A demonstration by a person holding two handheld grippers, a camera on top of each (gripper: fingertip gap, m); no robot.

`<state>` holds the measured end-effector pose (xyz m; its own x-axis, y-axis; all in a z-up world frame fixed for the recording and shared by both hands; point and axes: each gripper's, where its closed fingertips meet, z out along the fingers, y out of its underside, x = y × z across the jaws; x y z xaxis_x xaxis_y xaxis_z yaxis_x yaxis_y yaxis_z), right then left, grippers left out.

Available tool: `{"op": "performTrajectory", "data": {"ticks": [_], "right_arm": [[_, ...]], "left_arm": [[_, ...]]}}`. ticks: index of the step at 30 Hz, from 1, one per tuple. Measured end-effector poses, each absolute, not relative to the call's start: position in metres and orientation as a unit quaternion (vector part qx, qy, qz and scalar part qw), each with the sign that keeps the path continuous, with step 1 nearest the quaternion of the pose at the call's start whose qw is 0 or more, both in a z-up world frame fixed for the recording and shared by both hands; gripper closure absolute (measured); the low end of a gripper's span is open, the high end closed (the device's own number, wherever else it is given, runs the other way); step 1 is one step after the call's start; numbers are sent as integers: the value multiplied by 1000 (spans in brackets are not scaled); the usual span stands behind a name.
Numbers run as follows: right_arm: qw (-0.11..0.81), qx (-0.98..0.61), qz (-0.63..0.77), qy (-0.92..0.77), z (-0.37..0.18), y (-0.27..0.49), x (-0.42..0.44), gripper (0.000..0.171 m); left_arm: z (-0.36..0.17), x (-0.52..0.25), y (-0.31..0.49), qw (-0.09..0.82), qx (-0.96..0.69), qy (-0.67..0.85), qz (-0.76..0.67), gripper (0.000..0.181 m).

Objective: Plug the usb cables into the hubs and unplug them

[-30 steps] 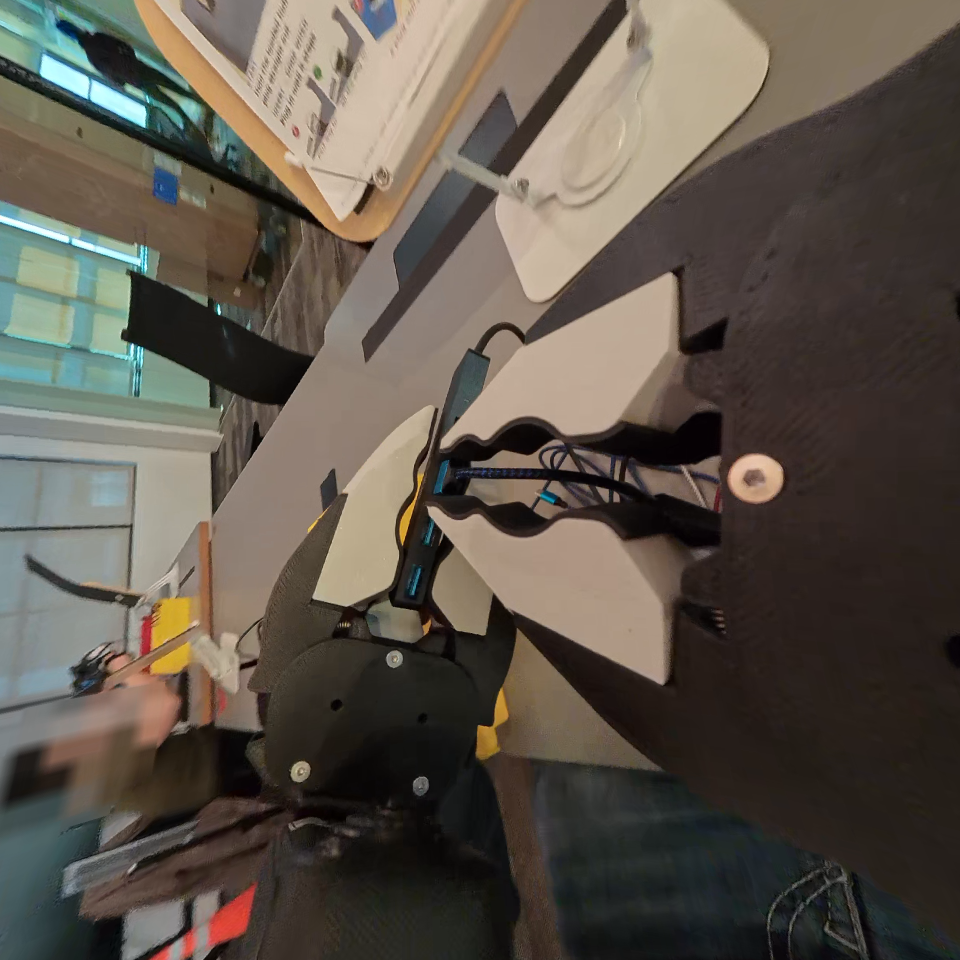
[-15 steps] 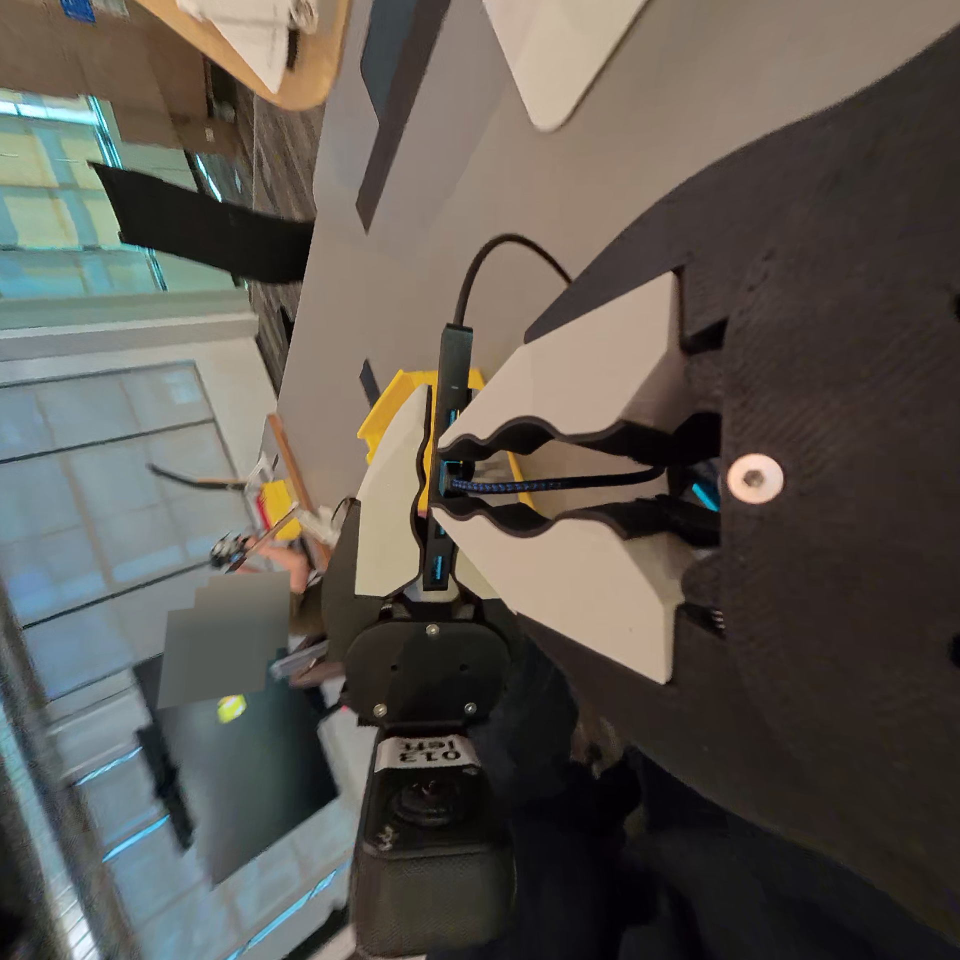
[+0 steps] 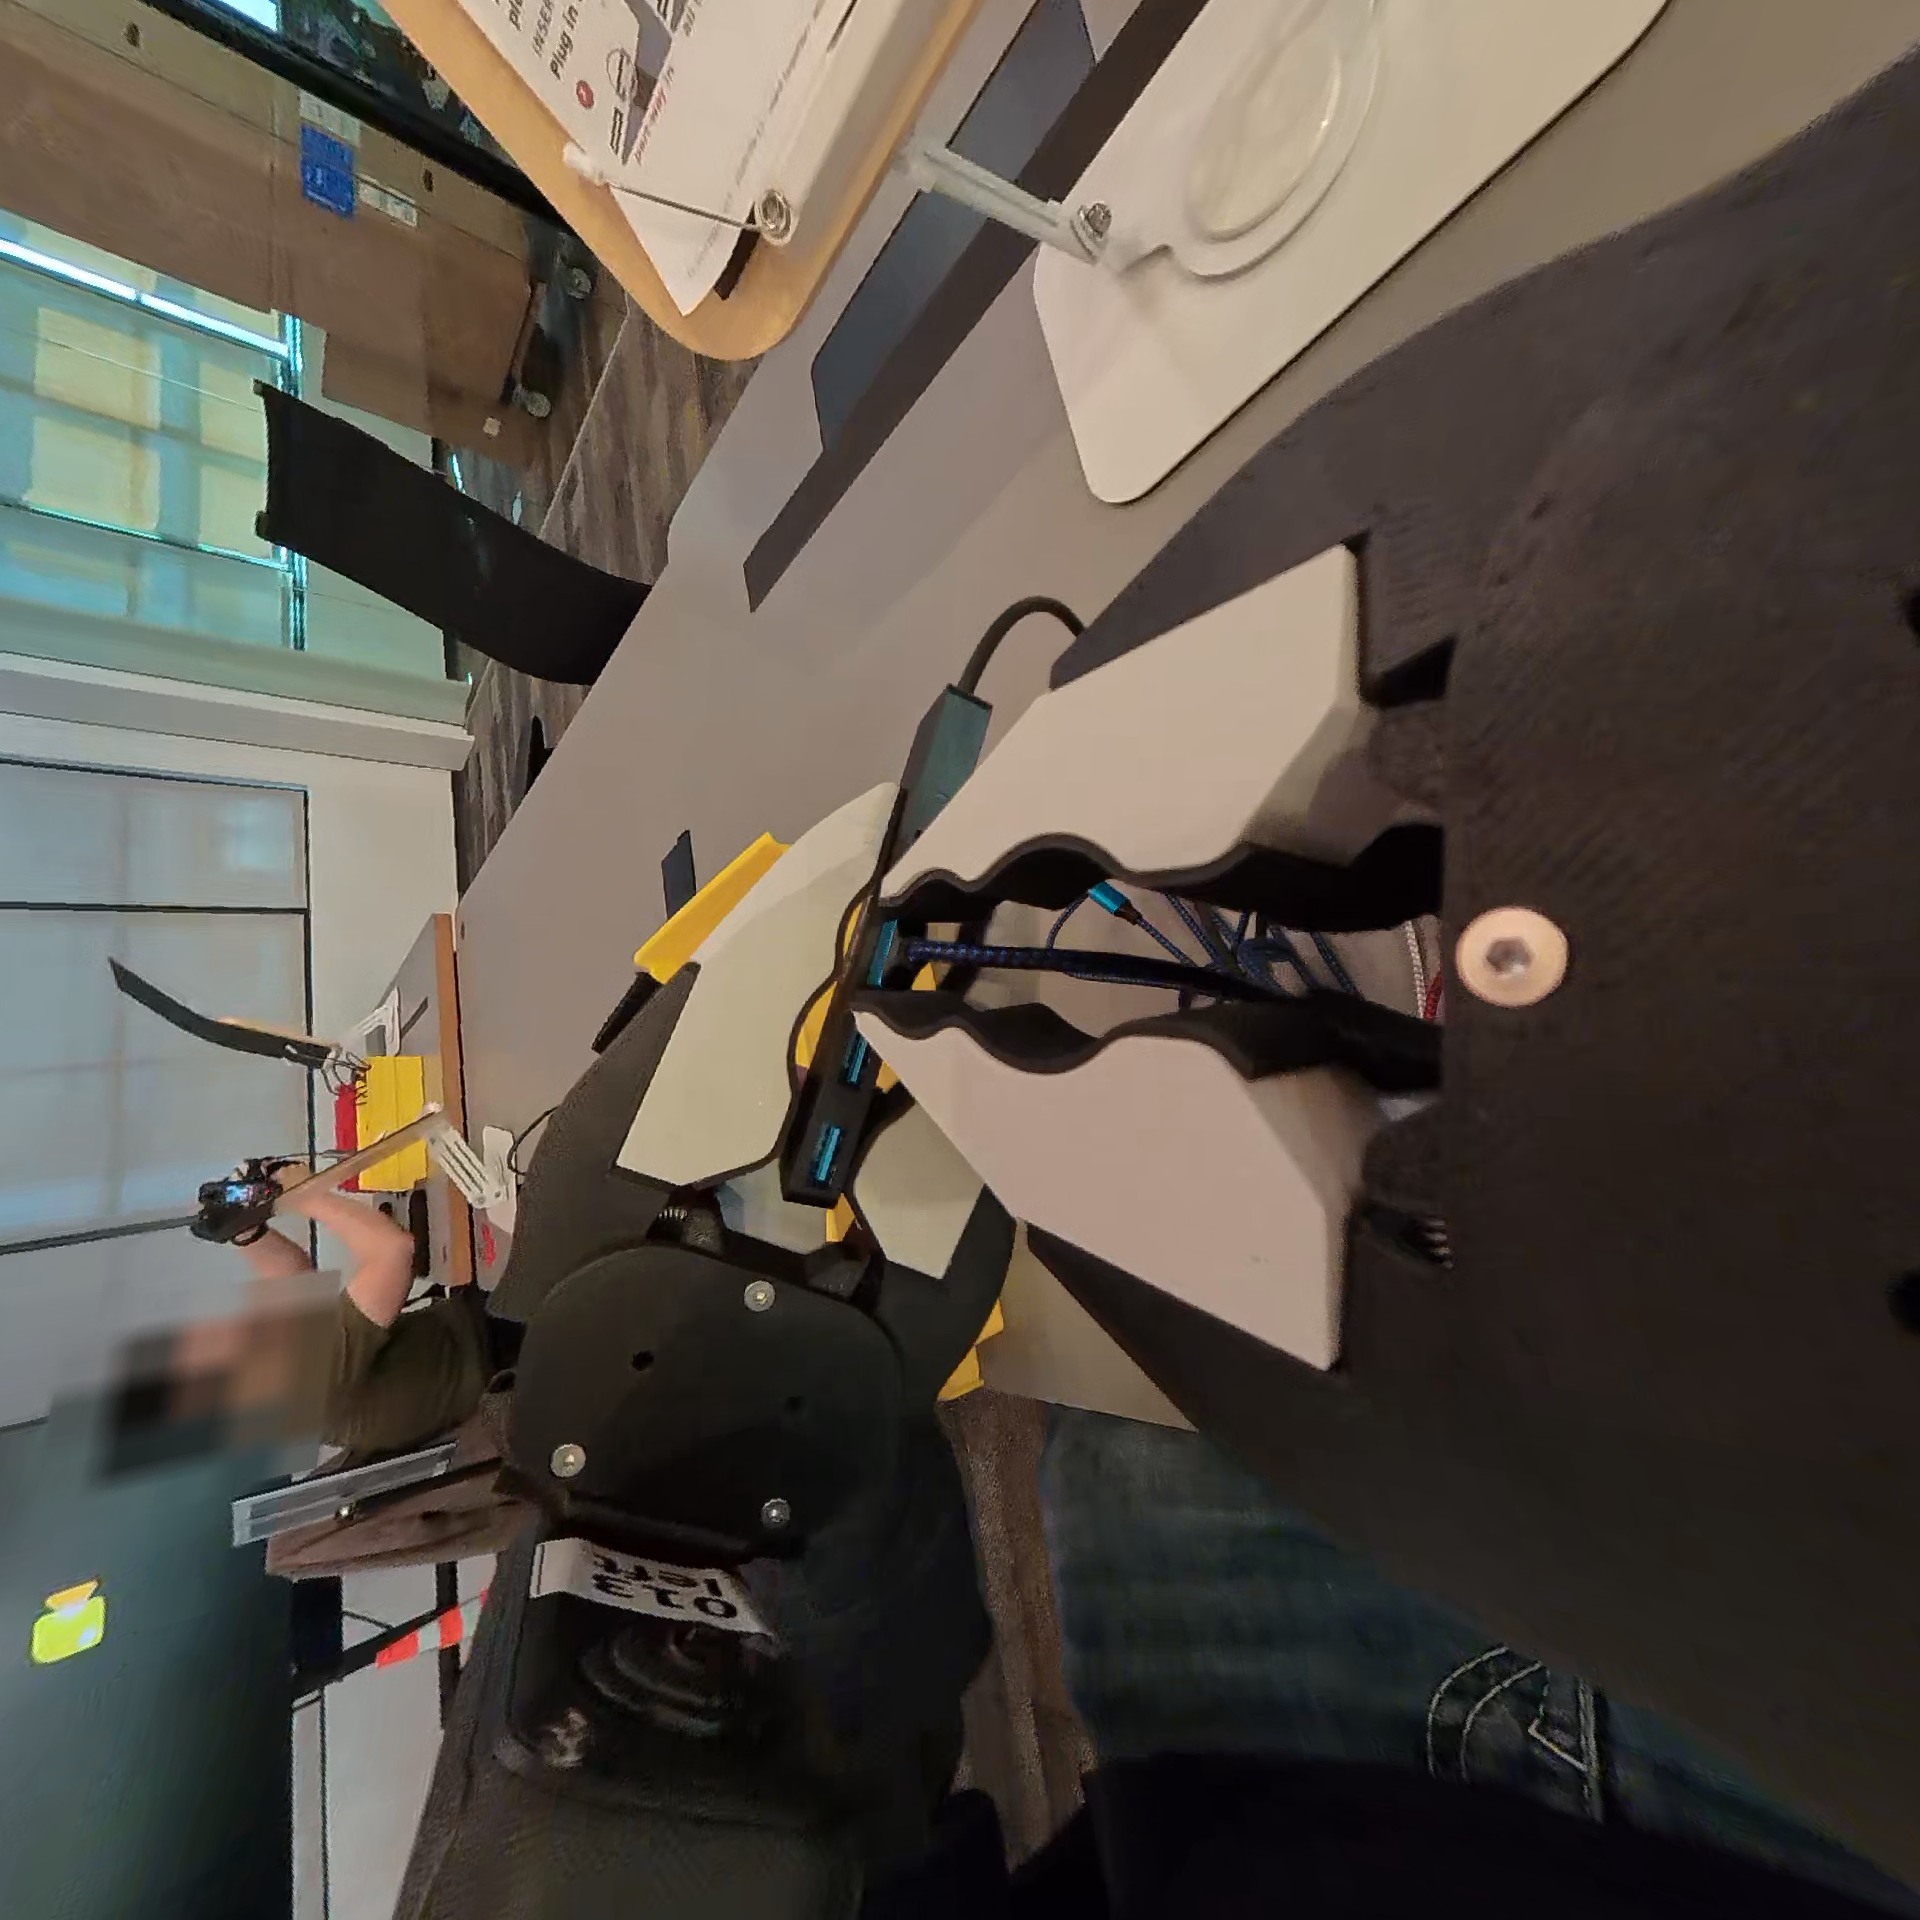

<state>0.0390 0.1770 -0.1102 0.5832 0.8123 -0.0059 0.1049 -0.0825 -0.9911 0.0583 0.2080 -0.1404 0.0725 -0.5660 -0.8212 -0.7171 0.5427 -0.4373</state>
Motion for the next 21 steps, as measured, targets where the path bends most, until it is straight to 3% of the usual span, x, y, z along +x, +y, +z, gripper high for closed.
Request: {"op": "performTrajectory", "data": {"ticks": [2,5,14,21], "right_arm": [[582,-672,302,-345,-112,176,37,160],[577,-675,302,-345,-113,176,37,160],[583,-704,254,-317,-115,183,38,160],[576,-693,309,-305,-113,181,38,160]], "left_arm": [[-143,60,208,552,-471,683,84,146],[-141,57,212,557,-478,671,107,165],[-149,47,232,562,-512,634,142,165],[-144,48,230,573,-502,633,136,165]]}}
